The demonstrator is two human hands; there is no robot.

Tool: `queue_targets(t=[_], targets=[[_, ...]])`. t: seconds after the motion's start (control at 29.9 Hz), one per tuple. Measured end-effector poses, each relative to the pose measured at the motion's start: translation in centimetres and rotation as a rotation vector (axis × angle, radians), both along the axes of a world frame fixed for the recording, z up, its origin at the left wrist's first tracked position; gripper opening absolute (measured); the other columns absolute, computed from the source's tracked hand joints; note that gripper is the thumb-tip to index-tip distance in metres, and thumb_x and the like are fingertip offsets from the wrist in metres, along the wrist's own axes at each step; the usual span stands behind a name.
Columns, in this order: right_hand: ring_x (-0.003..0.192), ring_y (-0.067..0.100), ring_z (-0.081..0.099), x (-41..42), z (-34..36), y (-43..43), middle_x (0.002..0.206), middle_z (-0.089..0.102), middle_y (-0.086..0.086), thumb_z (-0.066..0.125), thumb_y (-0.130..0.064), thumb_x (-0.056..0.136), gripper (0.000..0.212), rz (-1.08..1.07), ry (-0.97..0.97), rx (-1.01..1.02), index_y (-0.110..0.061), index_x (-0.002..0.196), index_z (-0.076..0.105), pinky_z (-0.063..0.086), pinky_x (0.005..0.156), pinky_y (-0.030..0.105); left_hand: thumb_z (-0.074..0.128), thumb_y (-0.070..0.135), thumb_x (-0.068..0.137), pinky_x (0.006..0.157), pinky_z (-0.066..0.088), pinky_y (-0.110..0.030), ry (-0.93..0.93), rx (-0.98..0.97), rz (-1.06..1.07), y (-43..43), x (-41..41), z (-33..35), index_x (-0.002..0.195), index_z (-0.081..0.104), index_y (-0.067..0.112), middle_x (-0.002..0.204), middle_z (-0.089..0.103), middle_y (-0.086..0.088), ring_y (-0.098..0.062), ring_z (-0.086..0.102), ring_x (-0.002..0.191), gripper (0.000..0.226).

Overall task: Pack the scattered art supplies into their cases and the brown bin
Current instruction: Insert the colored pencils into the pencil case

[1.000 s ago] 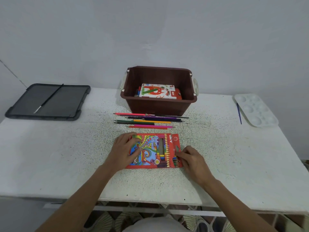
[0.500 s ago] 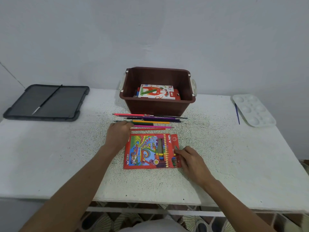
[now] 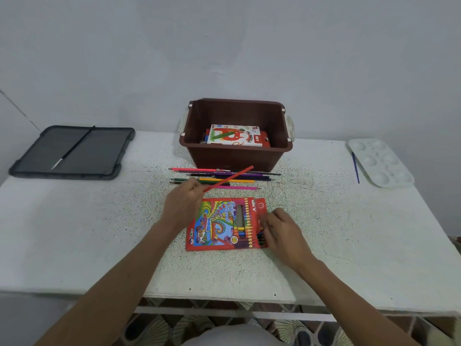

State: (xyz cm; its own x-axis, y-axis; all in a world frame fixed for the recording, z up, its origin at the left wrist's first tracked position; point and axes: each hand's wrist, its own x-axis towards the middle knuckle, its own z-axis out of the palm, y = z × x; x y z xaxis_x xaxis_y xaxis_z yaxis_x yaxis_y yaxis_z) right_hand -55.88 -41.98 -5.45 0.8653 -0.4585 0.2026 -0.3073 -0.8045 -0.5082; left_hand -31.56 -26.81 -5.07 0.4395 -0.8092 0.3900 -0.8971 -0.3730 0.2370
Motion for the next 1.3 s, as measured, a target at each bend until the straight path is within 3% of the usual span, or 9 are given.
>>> queue_targets(t=[0.07,0.2,0.3,0.43,0.77,0.94,1.04,1.17,1.3], targets=[[0.079,0.015,0.053,0.5,0.3,0.1,0.094,0.054,0.003,0.058,-0.013,0.095,0.014,-0.002,-0.008,0.006,-0.008,0.106,0.063,0.04,0.064,0.025,0.067,0.011,0.088,0.056,0.053,-0.022,0.183,-0.103,0.04,-0.2,-1.3,0.2,0.109,0.068,0.011,0.093,0.062,0.0,-0.01,0.059,0.072,0.021],[0.088,0.011,0.054,1.8,1.6,0.6,0.101,0.054,-0.002,0.058,-0.017,0.097,0.022,-0.036,-0.066,0.078,-0.01,0.116,0.064,0.044,0.07,0.025,0.064,0.01,0.091,0.076,0.057,-0.03,0.78,-0.298,0.071,-0.7,-4.1,1.2,0.1,0.064,0.015,0.093,0.07,0.001,-0.012,0.068,0.085,0.01],[0.09,0.011,0.055,2.8,2.4,1.0,0.102,0.054,-0.003,0.058,-0.021,0.097,0.025,-0.029,-0.087,0.078,-0.014,0.12,0.065,0.049,0.073,0.028,0.07,0.008,0.087,0.084,0.055,-0.03,1.041,-0.377,0.058,-0.9,-5.8,2.1,0.098,0.066,0.013,0.092,0.074,0.001,-0.013,0.07,0.09,0.013],[0.089,0.016,0.055,3.4,3.0,1.7,0.098,0.054,0.001,0.058,-0.024,0.095,0.029,0.041,-0.09,0.008,-0.015,0.122,0.064,0.051,0.07,0.03,0.075,0.004,0.082,0.083,0.056,-0.027,1.202,-0.477,0.032,-0.8,-7.5,2.5,0.092,0.068,0.008,0.09,0.074,-0.005,-0.019,0.071,0.089,0.013],[0.084,0.017,0.057,2.8,2.1,0.3,0.097,0.059,0.003,0.064,-0.013,0.092,0.016,0.065,-0.115,-0.079,-0.009,0.107,0.068,0.049,0.067,0.027,0.073,0.01,0.084,0.076,0.057,-0.027,1.355,-0.436,0.014,-0.4,-8.0,2.5,0.095,0.07,0.008,0.094,0.074,-0.006,-0.019,0.071,0.092,0.012],[0.072,0.013,0.052,-0.4,1.4,-5.1,0.087,0.06,0.001,0.068,-0.007,0.088,0.012,0.028,-0.021,-0.162,-0.005,0.1,0.071,0.043,0.059,0.024,0.067,0.018,0.088,0.068,0.06,-0.029,1.197,-0.395,0.111,1.5,-6.2,1.9,0.096,0.068,0.016,0.094,0.074,0.0,-0.014,0.072,0.088,0.008],[0.067,0.022,0.055,-3.1,1.5,-8.4,0.082,0.06,0.003,0.071,-0.005,0.085,0.011,0.013,0.048,-0.251,-0.005,0.096,0.071,0.048,0.052,0.032,0.068,0.023,0.089,0.062,0.055,-0.016,0.986,-0.321,0.177,2.3,-5.2,0.8,0.096,0.067,0.014,0.092,0.071,0.008,-0.006,0.07,0.086,0.012],[0.067,0.029,0.058,-6.3,1.7,-12.0,0.081,0.059,0.005,0.072,-0.004,0.083,0.01,-0.033,0.127,-0.331,-0.004,0.093,0.071,0.048,0.049,0.037,0.07,0.026,0.088,0.084,0.049,-0.024,0.557,-0.188,0.126,3.4,-4.0,-1.7,0.104,0.066,0.02,0.117,0.058,0.004,-0.007,0.053,0.108,0.018],[0.068,0.031,0.058,-8.1,2.0,-13.4,0.082,0.059,0.007,0.072,-0.004,0.083,0.012,-0.061,0.152,-0.375,-0.004,0.095,0.071,0.049,0.046,0.039,0.07,0.031,0.086,0.088,0.049,-0.03,0.41,-0.111,0.093,4.1,-3.6,-4.0,0.11,0.065,0.02,0.132,0.05,-0.003,-0.009,0.04,0.119,0.027]])
